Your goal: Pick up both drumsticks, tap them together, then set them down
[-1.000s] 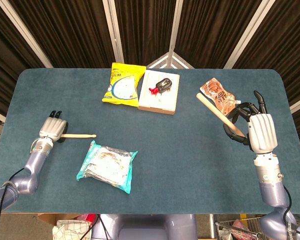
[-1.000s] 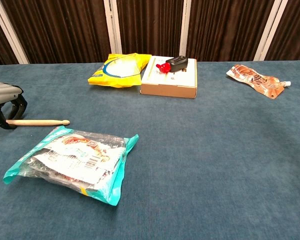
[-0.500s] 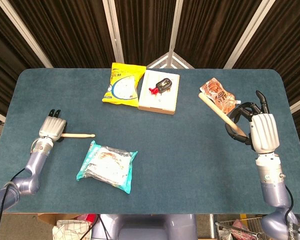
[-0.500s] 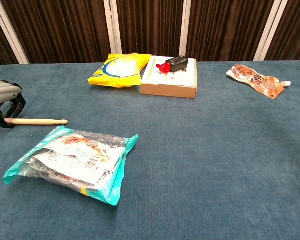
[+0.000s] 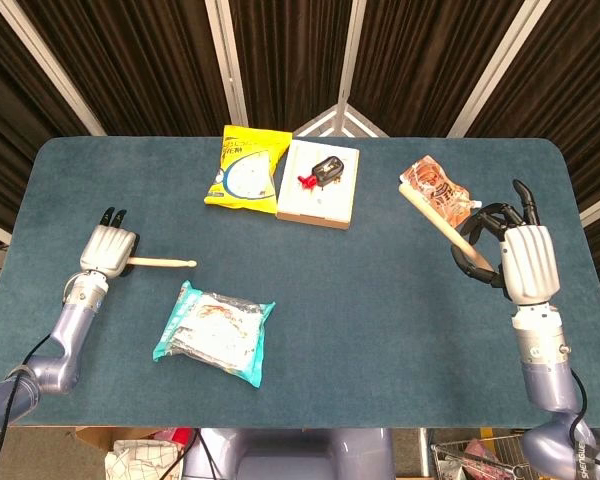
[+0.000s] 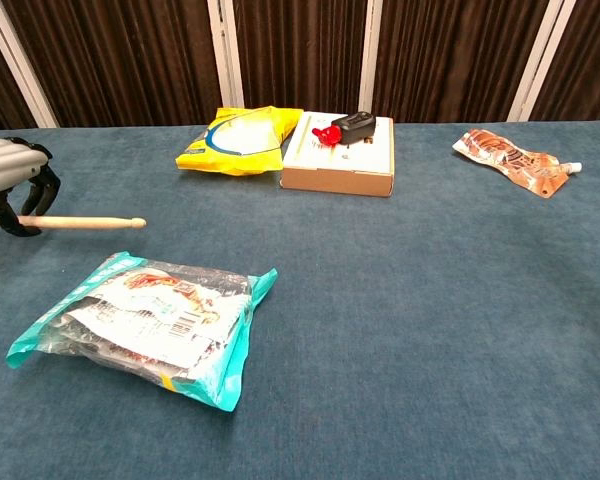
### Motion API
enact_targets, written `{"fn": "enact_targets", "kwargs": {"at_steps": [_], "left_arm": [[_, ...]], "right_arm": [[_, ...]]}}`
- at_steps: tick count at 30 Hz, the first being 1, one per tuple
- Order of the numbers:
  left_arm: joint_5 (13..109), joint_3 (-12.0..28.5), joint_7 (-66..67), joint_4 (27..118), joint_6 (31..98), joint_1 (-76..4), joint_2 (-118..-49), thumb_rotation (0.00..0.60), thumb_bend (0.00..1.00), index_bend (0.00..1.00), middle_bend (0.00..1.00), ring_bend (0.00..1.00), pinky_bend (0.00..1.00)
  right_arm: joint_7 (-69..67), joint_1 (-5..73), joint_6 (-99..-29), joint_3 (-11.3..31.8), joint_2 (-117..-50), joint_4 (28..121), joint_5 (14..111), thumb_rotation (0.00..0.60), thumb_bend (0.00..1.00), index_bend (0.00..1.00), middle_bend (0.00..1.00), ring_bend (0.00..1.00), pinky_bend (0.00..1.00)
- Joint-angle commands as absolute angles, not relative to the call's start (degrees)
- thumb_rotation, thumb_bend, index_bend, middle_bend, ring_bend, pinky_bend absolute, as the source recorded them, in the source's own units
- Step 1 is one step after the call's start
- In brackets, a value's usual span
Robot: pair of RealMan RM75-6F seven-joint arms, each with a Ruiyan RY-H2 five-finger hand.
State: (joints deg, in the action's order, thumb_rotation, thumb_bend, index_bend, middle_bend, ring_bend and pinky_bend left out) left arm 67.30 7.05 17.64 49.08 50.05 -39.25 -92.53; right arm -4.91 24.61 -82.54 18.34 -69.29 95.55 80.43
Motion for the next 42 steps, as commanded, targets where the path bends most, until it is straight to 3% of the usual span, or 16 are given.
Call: {"fn": "enact_targets", "kwargs": {"at_steps": [1, 9, 22, 34, 42], "left_arm": [[69.9, 7.2, 12.9, 50.1, 53.4, -38.4, -91.5, 0.600, 0.40, 0.63, 0.59, 0.08, 0.00], [72.2, 9.1, 1.8, 58.3, 56.9, -36.8, -85.9, 0.600, 0.40, 0.63, 0.59, 0.07, 0.00], [69.9, 14.0, 1.0, 84.8, 58.5, -36.2, -71.9, 0.600, 0.40, 0.63, 0.59, 0.08, 0.00], [66.7, 16.0, 3.2, 96.3, 58.3, -37.1, -68.3, 0.600, 0.40, 0.63, 0.59, 0.08, 0.00], [64.7, 17.5, 1.9, 100.3, 57.9, -38.4, -68.9, 0.600, 0.39, 0.63, 0.59, 0.07, 0.00]], "right_arm": [[-4.5, 25.1, -82.0, 18.5, -69.6, 95.5, 80.1, 0.600, 0.43, 0.72, 0.66, 0.36, 0.00], [-2.5, 28.1, -79.2, 20.2, -71.2, 94.5, 78.4, 0.600, 0.43, 0.72, 0.66, 0.37, 0.00], [-2.6, 38.4, -73.0, 23.2, -77.8, 86.2, 80.1, 0.600, 0.43, 0.72, 0.66, 0.37, 0.00], [-1.1, 49.2, -68.4, 24.0, -87.4, 69.4, 82.0, 0.600, 0.43, 0.72, 0.66, 0.37, 0.00], [-1.4, 52.8, -68.6, 23.8, -90.6, 63.5, 83.0, 0.600, 0.43, 0.73, 0.66, 0.37, 0.00]]}}
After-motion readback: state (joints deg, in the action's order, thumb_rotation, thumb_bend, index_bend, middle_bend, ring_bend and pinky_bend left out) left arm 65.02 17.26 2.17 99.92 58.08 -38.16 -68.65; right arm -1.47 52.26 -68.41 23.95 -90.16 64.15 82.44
